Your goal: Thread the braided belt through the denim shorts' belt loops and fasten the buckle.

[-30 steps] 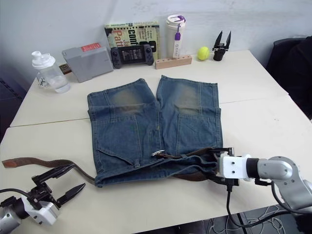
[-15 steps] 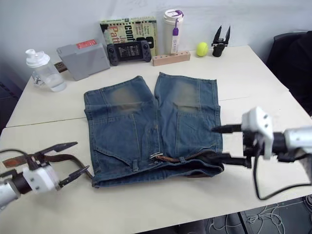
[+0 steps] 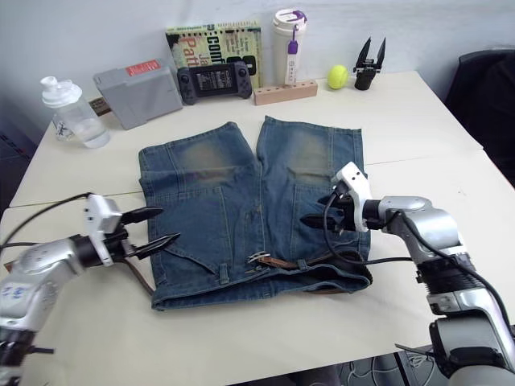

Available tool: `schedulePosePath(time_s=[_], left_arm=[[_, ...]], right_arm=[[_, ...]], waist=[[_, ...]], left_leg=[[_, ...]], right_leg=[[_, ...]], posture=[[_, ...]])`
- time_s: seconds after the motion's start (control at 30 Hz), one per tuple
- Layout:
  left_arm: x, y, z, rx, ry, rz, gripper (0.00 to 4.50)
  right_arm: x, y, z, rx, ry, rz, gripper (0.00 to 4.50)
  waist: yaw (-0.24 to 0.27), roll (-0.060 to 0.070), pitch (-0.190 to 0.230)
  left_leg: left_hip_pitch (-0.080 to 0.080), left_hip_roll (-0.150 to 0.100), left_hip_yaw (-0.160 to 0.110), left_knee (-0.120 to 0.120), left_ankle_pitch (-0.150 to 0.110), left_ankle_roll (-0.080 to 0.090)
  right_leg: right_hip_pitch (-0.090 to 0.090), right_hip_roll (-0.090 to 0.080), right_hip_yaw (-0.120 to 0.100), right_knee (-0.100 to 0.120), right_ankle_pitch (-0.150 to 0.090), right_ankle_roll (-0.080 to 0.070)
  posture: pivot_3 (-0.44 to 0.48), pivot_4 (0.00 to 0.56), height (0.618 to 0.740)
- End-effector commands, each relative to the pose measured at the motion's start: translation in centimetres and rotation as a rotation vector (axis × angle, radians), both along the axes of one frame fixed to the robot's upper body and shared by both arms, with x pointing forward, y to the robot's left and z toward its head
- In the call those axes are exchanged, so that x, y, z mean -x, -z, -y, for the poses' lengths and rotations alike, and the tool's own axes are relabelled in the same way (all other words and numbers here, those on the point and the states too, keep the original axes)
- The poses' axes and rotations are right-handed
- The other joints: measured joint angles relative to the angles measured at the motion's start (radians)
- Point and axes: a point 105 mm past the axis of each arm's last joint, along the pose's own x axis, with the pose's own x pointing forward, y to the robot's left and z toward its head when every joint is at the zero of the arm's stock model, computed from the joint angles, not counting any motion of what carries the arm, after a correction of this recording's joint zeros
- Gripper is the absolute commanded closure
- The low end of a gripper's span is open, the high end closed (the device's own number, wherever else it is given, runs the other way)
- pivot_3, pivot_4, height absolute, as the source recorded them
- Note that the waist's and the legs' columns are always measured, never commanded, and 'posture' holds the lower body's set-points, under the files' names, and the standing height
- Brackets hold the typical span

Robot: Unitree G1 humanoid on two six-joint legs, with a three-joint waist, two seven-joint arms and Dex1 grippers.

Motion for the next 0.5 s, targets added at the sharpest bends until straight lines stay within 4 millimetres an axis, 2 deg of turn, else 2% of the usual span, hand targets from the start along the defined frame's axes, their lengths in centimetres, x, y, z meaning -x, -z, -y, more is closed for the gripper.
schedulePosePath(time_s=[0.03,0.07,0.17,0.2,0.23,0.3,0.33,0.43,0.47,0.5], left_arm=[[-0.6,2.5,0.2,-0.147,0.031,-0.046,0.0],[-0.6,3.2,0.3,-0.175,0.042,-0.063,0.0],[-0.3,5.0,0.2,-0.271,0.087,-0.101,0.82],[-0.2,5.4,0.3,-0.292,0.101,-0.111,1.32],[0.0,5.7,0.3,-0.306,0.111,-0.123,1.57],[0.1,6.1,0.3,-0.338,0.127,-0.124,2.44],[0.1,6.2,0.3,-0.355,0.136,-0.121,2.78],[-0.4,6.2,0.4,-0.369,0.134,-0.107,4.12],[-0.7,6.2,0.5,-0.376,0.127,-0.098,4.42],[-1.0,6.1,0.5,-0.382,0.122,-0.091,4.42]], right_arm=[[-0.3,0.6,0.7,0.092,-0.014,-0.012,0.05],[-0.3,0.9,0.8,0.11,-0.021,-0.025,0.05],[-0.4,2.3,1.1,0.164,-0.014,-0.062,0.86],[-0.5,2.8,1.3,0.192,-0.018,-0.062,1.41],[-0.4,3.2,1.3,0.215,-0.025,-0.063,1.73],[-0.7,3.6,1.3,0.234,-0.018,-0.059,2.66],[-1.0,3.7,1.4,0.249,-0.005,-0.049,3.01],[-2.3,4.0,1.7,0.283,0.052,-0.009,4.45],[-2.9,4.0,1.7,0.288,0.08,0.012,4.5],[-3.3,4.0,1.7,0.29,0.098,0.026,4.5]], waist=[[-0.003,-0.001,-0.001],[-0.003,-0.002,-0.001],[0.0,-0.003,-0.004],[0.001,-0.002,-0.005],[0.001,-0.002,-0.008],[0.001,-0.001,-0.01],[0.001,0.0,-0.011],[-0.001,0.0,-0.013],[-0.001,0.0,-0.014],[-0.002,0.001,-0.017]], left_leg=[[0.0,0.0,0.0,0.0,0.0,0.0],[0.0,0.0,0.0,0.0,0.0,0.0],[0.002,0.001,0.0,0.002,0.002,-0.002],[0.002,0.001,0.0,0.003,0.002,-0.002],[0.003,0.001,0.0,0.003,0.002,-0.002],[0.004,0.002,-0.001,0.002,0.002,-0.002],[0.006,0.002,-0.001,0.001,0.002,-0.002],[0.016,0.002,0.0,-0.002,0.002,-0.002],[0.019,0.003,0.0,-0.003,0.002,-0.002],[0.021,0.003,0.0,-0.003,0.002,-0.002]], right_leg=[[0.0,0.0,0.0,0.0,0.0,0.0],[0.0,0.001,0.0,0.0,0.0,0.0],[0.001,0.0,0.001,0.003,0.0,0.0],[0.002,0.0,0.001,0.004,0.0,0.0],[0.003,-0.001,0.001,0.004,0.0,0.0],[0.007,-0.001,0.001,0.003,0.0,0.0],[0.011,-0.001,0.001,0.002,0.0,0.0],[0.018,-0.001,0.002,0.001,0.0,0.0],[0.021,0.0,0.003,0.001,0.0,-0.001],[0.023,0.0,0.003,0.0,0.0,-0.001]], posture=[[0.0,0.15,0.72],[0.0,0.15,0.72],[0.0,0.15,0.72],[0.0,0.15,0.72],[0.0,0.15,0.72],[0.0,0.15,0.72],[0.0,0.15,0.72],[0.0,0.15,0.72],[0.0,0.15,0.72],[0.0,0.15,0.72]])
